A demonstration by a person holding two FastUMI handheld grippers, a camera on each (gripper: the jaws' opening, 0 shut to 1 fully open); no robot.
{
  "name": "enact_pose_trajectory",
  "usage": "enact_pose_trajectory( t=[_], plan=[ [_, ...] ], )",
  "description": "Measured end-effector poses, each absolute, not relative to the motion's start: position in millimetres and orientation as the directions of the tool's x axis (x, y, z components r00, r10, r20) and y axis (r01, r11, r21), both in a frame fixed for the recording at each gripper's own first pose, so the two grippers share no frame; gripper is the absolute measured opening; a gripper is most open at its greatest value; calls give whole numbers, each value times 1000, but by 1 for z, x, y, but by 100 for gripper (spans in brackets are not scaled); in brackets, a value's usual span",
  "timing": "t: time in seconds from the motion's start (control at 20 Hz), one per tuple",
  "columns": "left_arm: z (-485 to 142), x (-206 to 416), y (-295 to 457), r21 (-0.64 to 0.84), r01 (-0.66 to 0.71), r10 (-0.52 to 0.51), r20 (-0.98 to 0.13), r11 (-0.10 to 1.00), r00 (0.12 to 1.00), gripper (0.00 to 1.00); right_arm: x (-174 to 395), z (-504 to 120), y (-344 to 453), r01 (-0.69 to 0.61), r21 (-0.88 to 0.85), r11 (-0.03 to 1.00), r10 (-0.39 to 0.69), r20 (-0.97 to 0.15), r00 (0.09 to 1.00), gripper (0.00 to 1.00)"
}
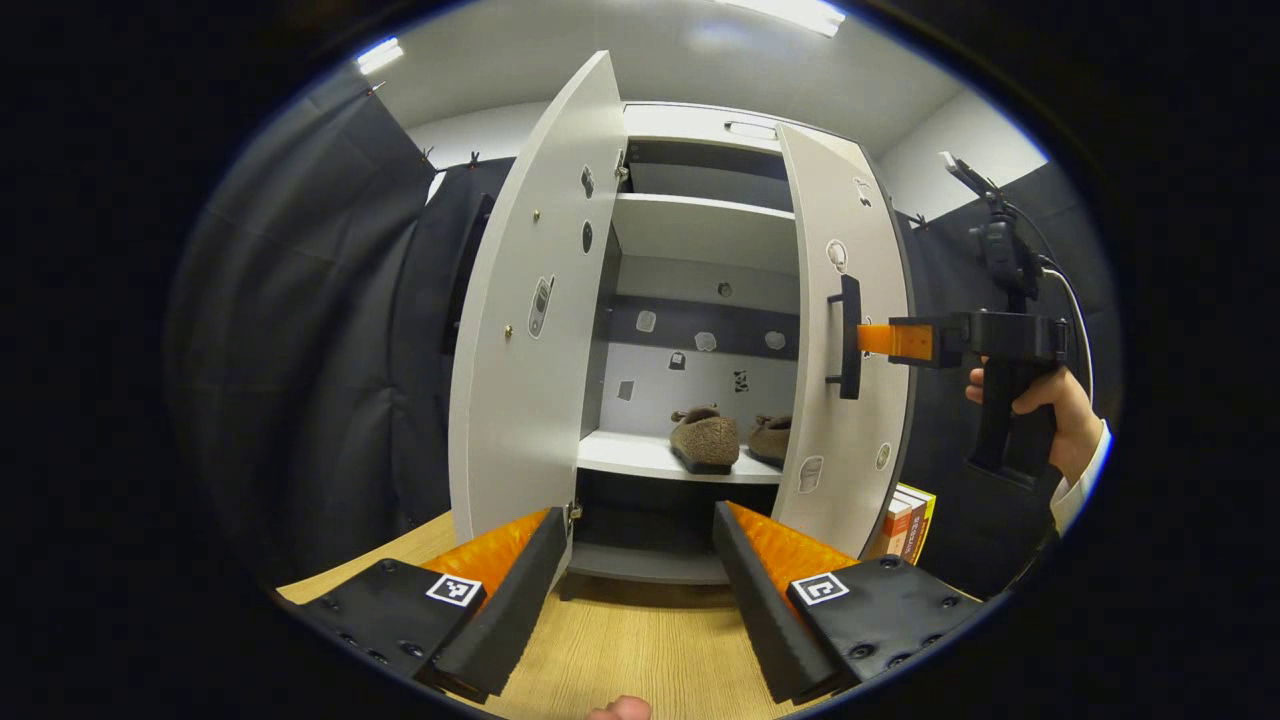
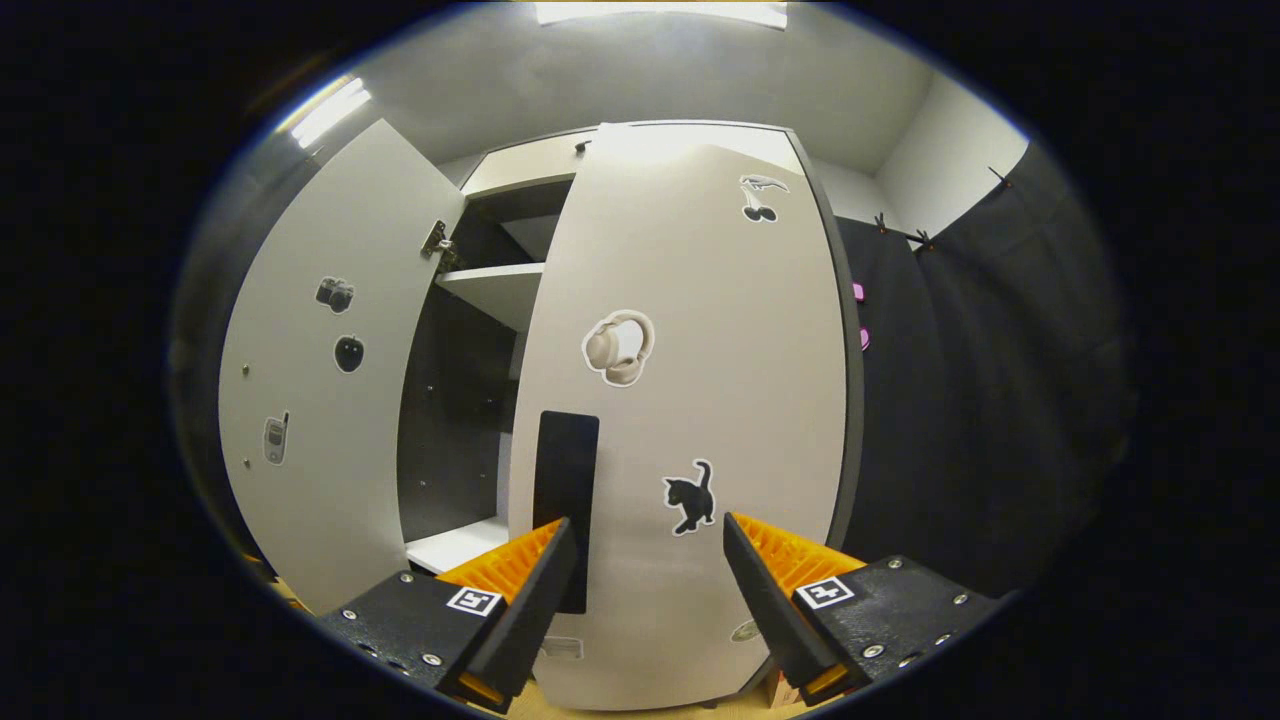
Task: Grab one shoe with the right hand and put it into the shoe cabinet, grab the other shoe with the left hand and put it into the shoe cabinet; then close the right door with the right hand and the left door with the left hand.
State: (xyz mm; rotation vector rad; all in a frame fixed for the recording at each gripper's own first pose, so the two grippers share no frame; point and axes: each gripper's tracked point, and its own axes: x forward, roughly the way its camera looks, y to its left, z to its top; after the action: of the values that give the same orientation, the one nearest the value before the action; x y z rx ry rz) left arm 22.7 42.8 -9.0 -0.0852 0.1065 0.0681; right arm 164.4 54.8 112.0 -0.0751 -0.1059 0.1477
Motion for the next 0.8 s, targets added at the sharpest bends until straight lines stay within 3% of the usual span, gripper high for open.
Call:
enact_pose_trajectory(
  t=[0.35, 0.8],
  plan=[
    [-16, 26, 44, -79, -66, 56, -124, 995, 991, 97, 187, 103, 62, -138, 4, 990, 137, 66, 988, 91],
    [-17, 29, 49, -87, -65, 54, -121, 994, 991, 97, 201, 99, 65, -127, -41, 991, 130, 74, 989, 91]
  ],
)
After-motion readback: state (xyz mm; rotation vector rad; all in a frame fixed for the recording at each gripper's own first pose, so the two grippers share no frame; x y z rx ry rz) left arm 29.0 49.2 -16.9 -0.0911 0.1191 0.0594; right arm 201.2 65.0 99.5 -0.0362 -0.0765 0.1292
